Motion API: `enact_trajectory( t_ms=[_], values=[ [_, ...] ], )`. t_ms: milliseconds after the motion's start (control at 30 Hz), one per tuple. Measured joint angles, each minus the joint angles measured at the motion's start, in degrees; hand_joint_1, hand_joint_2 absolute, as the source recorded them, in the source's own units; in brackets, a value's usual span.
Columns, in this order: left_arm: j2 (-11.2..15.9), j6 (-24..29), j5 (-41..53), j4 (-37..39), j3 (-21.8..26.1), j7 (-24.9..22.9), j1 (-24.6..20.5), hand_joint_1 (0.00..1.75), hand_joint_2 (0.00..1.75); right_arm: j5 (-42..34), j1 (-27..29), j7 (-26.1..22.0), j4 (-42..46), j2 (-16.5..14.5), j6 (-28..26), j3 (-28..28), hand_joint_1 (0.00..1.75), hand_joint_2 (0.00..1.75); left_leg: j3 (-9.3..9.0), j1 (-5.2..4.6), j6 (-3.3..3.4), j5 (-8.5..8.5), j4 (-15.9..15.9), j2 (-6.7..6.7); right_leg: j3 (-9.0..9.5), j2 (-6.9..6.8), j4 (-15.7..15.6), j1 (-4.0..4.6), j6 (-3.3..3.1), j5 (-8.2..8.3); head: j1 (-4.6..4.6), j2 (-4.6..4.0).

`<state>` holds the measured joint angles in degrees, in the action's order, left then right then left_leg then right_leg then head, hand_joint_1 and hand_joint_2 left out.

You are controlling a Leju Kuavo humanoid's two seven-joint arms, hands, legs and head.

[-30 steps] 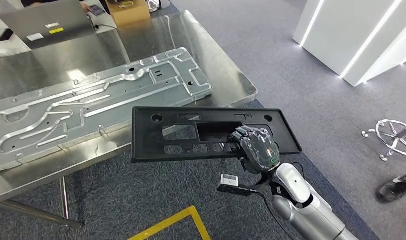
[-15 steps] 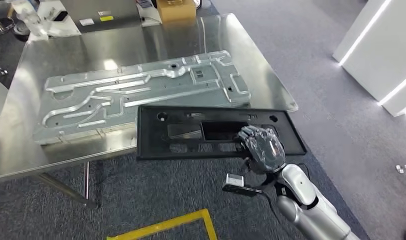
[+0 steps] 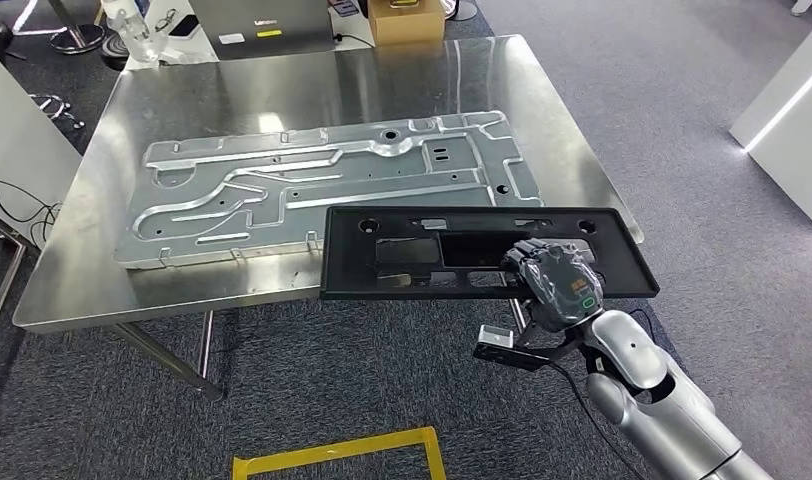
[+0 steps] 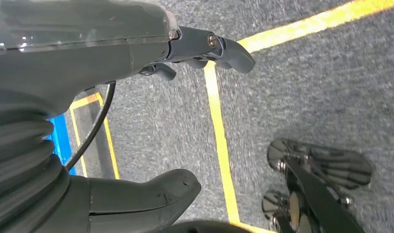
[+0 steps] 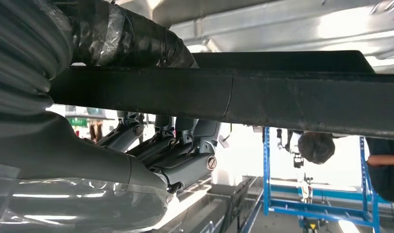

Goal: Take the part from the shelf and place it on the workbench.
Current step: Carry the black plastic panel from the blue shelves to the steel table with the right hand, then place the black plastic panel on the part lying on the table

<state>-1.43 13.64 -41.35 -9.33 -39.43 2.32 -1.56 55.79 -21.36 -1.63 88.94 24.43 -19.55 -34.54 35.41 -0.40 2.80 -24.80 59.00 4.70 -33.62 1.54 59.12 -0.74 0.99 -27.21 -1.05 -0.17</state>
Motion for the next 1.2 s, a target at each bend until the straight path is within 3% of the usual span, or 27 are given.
enact_trajectory(
  t_ms=[600,900,1200],
  values=[
    [0.11,-0.29,-0.46,0.00,0.02,0.48,-0.21,0.00,1.75,-0.87,-6.03,-0.96,-1.16,1.92,1.68,0.32,1.75,1.75,-0.26,0.03,-0.69,0.17,-0.43,-0.08,0.05,0.12,0.09,0.01,-0.31,-0.07,0.00,0.00],
    [3.57,-5.19,0.61,0.51,-0.55,3.60,2.31,0.00,1.75,-0.26,-6.01,0.27,-1.13,4.38,1.74,0.48,1.75,1.75,-0.26,-0.05,-0.67,0.14,-0.40,-0.17,0.12,0.21,-0.02,-0.05,-0.27,-0.06,0.00,0.00],
    [4.32,-6.08,0.80,1.15,-1.43,3.56,2.33,0.00,1.75,-0.08,-5.45,0.19,-0.90,4.75,1.74,1.15,1.75,1.75,-0.23,-0.16,-0.60,0.09,-0.25,-0.16,0.17,0.18,-0.13,-0.24,-0.14,0.01,0.00,0.00]
  ],
)
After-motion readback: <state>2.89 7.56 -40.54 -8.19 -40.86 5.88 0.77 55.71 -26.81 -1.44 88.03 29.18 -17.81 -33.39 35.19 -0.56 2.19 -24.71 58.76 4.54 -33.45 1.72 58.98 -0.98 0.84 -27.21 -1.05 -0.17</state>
